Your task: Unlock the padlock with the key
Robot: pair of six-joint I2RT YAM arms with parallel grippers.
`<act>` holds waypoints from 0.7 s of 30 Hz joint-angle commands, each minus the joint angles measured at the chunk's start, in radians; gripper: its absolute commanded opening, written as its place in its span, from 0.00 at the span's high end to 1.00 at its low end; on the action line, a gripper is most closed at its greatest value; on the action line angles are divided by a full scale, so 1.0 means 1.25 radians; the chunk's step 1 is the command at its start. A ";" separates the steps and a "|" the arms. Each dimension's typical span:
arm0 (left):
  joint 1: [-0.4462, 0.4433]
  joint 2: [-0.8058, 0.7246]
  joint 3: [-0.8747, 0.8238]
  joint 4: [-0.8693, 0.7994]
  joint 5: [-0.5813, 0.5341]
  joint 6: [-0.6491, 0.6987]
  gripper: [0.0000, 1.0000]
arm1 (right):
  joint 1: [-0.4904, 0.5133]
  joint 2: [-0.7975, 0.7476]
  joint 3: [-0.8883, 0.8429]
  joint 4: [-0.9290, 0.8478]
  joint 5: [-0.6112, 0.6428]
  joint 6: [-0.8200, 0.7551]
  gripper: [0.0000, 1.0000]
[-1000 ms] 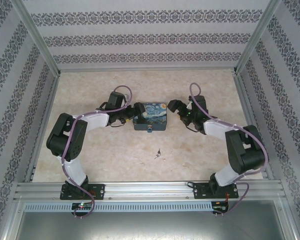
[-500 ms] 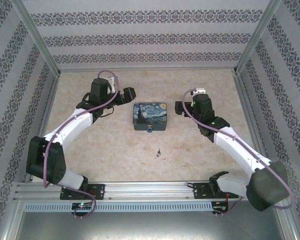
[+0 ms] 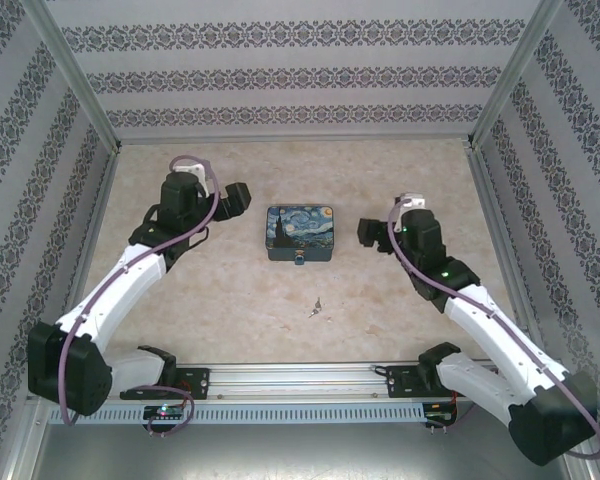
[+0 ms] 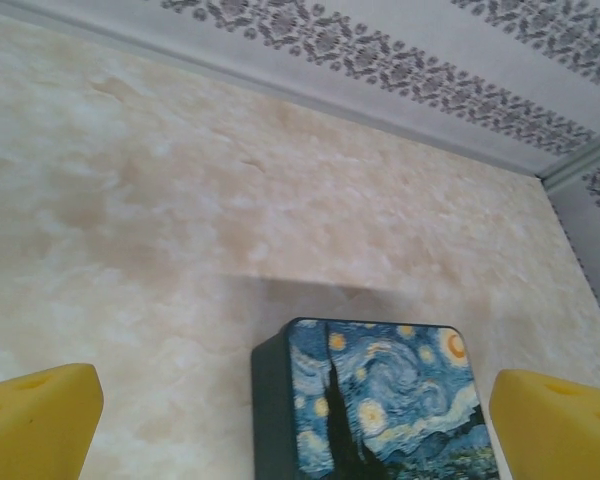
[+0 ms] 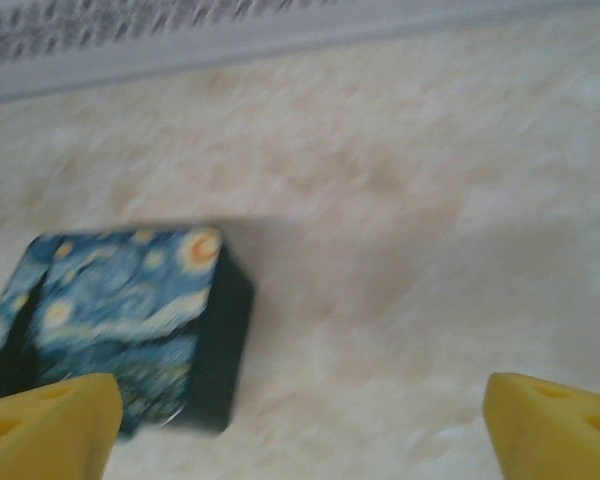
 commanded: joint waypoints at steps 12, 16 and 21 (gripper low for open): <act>0.010 -0.029 -0.057 -0.079 0.053 -0.104 0.01 | 0.319 0.197 -0.019 -0.171 0.074 0.431 0.43; 0.010 -0.010 -0.067 -0.072 0.071 -0.109 0.00 | 0.370 0.288 0.016 -0.171 0.074 0.484 0.45; 0.009 0.016 -0.077 -0.044 0.100 -0.118 0.00 | 0.397 0.376 0.063 -0.181 0.070 0.502 0.49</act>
